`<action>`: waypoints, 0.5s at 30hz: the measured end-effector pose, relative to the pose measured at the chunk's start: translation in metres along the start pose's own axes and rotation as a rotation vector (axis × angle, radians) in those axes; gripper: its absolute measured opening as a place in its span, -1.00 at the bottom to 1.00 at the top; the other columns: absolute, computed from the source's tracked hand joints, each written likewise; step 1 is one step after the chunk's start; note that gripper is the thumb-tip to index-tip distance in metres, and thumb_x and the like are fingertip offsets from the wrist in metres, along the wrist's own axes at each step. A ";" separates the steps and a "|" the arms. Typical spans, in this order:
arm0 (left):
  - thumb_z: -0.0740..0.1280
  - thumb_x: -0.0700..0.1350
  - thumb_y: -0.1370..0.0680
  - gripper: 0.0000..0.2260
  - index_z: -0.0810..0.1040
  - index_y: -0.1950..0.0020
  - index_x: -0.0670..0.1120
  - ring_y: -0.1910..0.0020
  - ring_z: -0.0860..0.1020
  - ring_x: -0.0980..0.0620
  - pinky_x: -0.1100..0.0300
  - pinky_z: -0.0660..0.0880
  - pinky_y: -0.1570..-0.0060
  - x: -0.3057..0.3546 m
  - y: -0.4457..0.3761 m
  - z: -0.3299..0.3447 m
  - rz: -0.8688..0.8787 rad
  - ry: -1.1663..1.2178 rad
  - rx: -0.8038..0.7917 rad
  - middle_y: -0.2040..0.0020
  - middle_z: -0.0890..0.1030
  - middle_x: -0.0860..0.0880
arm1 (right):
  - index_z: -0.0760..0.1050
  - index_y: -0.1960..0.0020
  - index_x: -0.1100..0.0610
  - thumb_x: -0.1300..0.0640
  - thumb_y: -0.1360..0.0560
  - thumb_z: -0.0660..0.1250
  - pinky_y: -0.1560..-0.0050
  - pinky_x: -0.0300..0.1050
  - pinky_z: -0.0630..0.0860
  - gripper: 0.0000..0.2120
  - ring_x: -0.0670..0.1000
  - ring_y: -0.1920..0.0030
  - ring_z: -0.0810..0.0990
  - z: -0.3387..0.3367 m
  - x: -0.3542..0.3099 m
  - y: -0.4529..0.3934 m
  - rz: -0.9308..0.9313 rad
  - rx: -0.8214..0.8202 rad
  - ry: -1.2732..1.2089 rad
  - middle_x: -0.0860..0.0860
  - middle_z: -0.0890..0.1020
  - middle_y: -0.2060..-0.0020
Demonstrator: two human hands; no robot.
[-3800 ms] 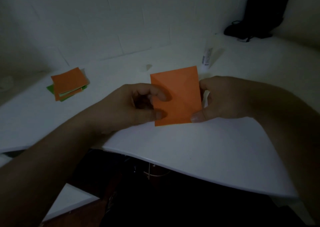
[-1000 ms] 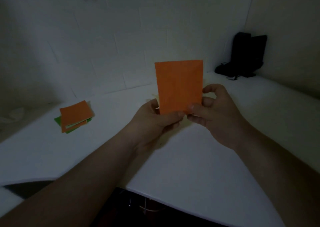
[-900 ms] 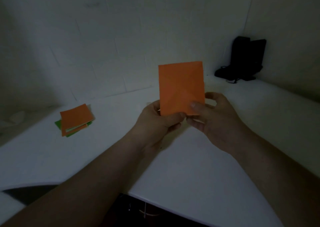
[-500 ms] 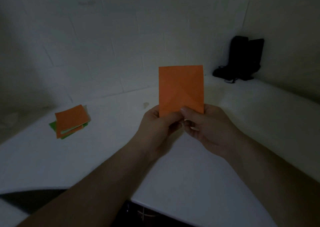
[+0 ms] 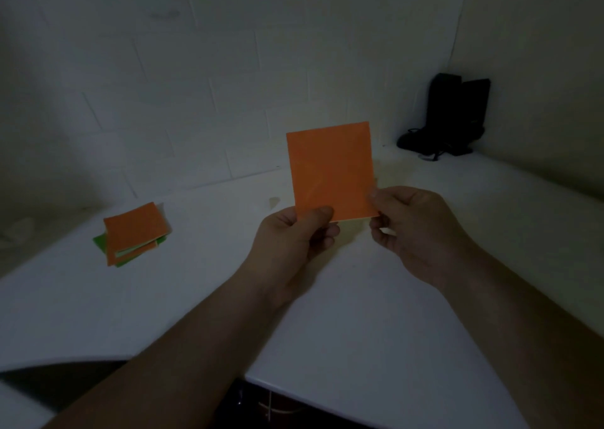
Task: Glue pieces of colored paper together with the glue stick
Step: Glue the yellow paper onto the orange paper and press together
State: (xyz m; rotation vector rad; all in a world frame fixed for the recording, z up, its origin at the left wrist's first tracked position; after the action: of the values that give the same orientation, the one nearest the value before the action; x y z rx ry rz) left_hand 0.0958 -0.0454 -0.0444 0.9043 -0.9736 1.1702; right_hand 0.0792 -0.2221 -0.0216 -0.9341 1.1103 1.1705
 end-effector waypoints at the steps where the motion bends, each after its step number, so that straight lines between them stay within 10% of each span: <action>1: 0.42 -0.18 -0.59 -0.87 0.63 0.14 -0.19 0.27 0.57 -0.03 0.15 0.57 0.14 0.000 0.000 0.000 -0.005 0.008 0.003 0.22 0.66 -0.19 | 0.66 0.15 0.14 0.14 -0.59 0.42 0.25 -0.19 0.58 -0.85 -0.10 0.32 0.52 -0.001 -0.001 0.000 -0.002 0.002 -0.005 -0.01 0.59 0.29; 15: 0.45 -0.18 -0.56 -0.93 0.70 0.03 -0.17 0.08 0.60 -0.08 0.09 0.56 -0.03 -0.003 0.004 0.010 0.038 -0.058 -0.129 0.05 0.70 -0.18 | 0.65 -0.12 0.14 0.18 -0.52 0.48 0.18 -0.20 0.60 -0.81 -0.10 0.14 0.69 0.015 0.011 0.005 0.006 -0.108 0.019 0.01 0.75 0.03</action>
State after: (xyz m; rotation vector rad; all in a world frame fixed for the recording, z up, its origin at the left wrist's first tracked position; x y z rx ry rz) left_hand 0.0901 -0.0554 -0.0435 0.8237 -1.1039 1.1048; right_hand 0.0767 -0.2044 -0.0290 -1.0276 1.0744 1.2378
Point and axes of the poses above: each hand's wrist, its own y-axis away from the middle knuckle, its own z-axis out of the palm, x = y × z, the point moved 6 cm from there along -y, towards the middle knuckle
